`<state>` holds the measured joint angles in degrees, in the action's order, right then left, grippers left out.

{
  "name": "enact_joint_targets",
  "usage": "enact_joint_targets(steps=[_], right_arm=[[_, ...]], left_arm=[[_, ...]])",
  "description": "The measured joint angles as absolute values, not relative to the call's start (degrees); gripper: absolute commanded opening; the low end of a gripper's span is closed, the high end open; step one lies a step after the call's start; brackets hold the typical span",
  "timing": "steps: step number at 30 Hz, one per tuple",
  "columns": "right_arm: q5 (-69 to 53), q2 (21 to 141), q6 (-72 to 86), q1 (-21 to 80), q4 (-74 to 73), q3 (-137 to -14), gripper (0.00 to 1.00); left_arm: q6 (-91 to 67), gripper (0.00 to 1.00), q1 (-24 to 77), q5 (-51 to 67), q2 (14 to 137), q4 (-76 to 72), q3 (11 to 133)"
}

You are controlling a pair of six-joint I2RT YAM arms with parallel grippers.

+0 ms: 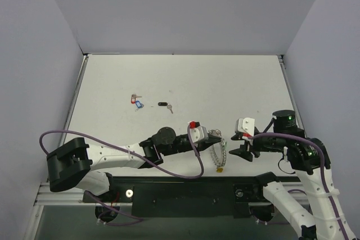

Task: Put the keys on the keyring

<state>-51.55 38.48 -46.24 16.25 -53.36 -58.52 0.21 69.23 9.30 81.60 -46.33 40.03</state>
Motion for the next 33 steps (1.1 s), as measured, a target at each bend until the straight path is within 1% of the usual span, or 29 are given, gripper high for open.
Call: enact_joint_targets(steps=[5,9,12,17,20,27,33], right_arm=[[-56.75,41.50,-48.80,16.10,-52.90,-58.39,0.48],[-60.38,42.30,-51.13,16.10,-51.94,-56.51,0.45],[-61.14,42.30,-48.66,16.12,-47.55,-56.05,0.44],[-57.01,42.17,-35.70,18.81,-32.80,-52.56,0.43],[-54.28,42.28,-31.53,21.61,-27.92,-51.05,0.42],[-48.73,41.54,-28.12,24.88,-21.63,-46.94,0.37],[-45.06,40.38,-26.74,26.87,-17.67,-44.38,0.36]], left_arm=[[-0.27,0.00,67.72,9.30,77.32,-46.61,37.50],[-1.48,0.00,66.13,8.97,74.35,-48.23,33.78],[-2.33,0.00,65.34,8.36,73.93,-49.15,31.81],[-2.96,0.00,64.75,6.79,73.95,-50.09,30.98],[-3.53,0.00,64.69,5.93,73.95,-51.33,30.98],[-4.34,0.00,64.69,3.70,74.72,-54.43,30.98],[-4.86,0.00,64.64,2.74,75.90,-54.72,30.98]])
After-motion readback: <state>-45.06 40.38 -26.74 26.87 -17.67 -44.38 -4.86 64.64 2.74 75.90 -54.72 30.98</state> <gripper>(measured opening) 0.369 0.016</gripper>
